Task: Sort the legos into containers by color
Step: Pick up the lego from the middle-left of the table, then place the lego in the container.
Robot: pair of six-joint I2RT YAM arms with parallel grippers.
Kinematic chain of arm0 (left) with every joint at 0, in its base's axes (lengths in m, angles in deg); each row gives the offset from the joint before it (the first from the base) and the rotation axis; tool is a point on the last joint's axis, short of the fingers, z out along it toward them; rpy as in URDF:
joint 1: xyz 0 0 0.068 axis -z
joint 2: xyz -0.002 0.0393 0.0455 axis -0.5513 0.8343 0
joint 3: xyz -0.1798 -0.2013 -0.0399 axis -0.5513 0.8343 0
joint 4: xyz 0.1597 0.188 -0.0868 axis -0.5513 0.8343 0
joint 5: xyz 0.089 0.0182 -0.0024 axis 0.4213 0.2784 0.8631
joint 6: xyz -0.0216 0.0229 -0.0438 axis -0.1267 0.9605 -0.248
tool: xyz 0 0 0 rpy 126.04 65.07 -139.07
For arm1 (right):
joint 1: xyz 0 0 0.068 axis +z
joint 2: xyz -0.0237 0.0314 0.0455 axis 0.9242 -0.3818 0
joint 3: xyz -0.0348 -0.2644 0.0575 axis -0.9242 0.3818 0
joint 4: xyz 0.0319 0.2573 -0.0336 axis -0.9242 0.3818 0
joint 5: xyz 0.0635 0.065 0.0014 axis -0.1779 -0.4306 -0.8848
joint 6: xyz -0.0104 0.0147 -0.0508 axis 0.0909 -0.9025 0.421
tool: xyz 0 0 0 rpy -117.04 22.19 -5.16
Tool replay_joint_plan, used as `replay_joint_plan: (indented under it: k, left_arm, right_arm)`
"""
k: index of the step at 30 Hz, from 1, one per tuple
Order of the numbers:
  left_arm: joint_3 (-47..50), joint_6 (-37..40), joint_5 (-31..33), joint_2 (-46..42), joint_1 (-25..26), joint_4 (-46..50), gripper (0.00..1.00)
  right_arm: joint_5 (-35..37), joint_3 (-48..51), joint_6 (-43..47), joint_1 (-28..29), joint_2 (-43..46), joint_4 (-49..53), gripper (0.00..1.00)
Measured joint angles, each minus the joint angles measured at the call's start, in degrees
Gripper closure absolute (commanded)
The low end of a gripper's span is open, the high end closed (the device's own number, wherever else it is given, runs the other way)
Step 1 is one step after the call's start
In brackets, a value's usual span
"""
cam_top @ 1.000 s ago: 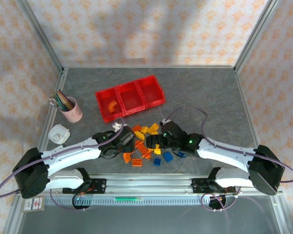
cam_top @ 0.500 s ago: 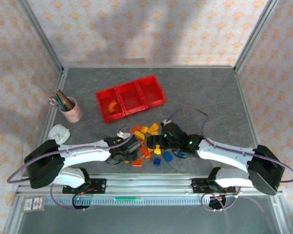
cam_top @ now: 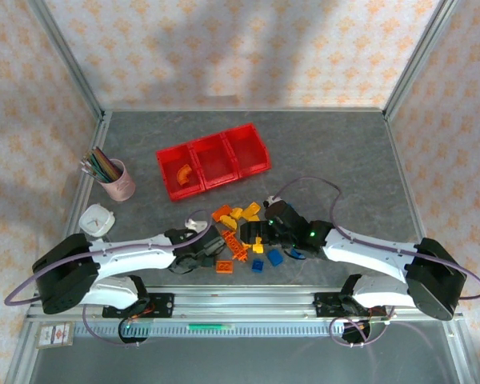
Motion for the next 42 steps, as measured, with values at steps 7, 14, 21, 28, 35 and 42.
replay_joint_plan:
  k: [7, 14, 21, 28, 35, 42]
  left_arm:
    - [1.49, -1.68, 0.46, -1.66, -0.02, -0.04, 0.6]
    - [1.49, -2.19, 1.29, -1.88, 0.0, 0.11, 0.67]
    - [0.33, -2.82, 4.72, -7.48, -0.11, 5.33, 0.67]
    - [-9.79, 2.27, 9.84, -11.98, -10.93, 8.96, 0.66]
    - [-23.02, 14.36, 12.41, -3.26, -26.64, 5.4, 0.66]
    - [-32.04, 22.71, 11.85, 14.73, -35.58, -0.61, 0.66]
  right_arm:
    - [0.11, -0.02, 0.0, 0.0, -0.42, -0.42, 0.0]
    - [0.13, -0.04, 0.0, 0.0, -0.72, -0.39, 0.0]
    - [0.11, -1.92, -0.02, 0.0, -0.76, -0.39, 0.0]
    - [0.37, -7.5, -0.02, -0.24, -2.86, -1.01, 0.0]
    - [1.77, -12.44, 0.04, -3.37, -6.67, -1.27, 0.0]
    - [2.75, -12.83, 0.66, -6.6, -7.41, -1.77, 0.0]
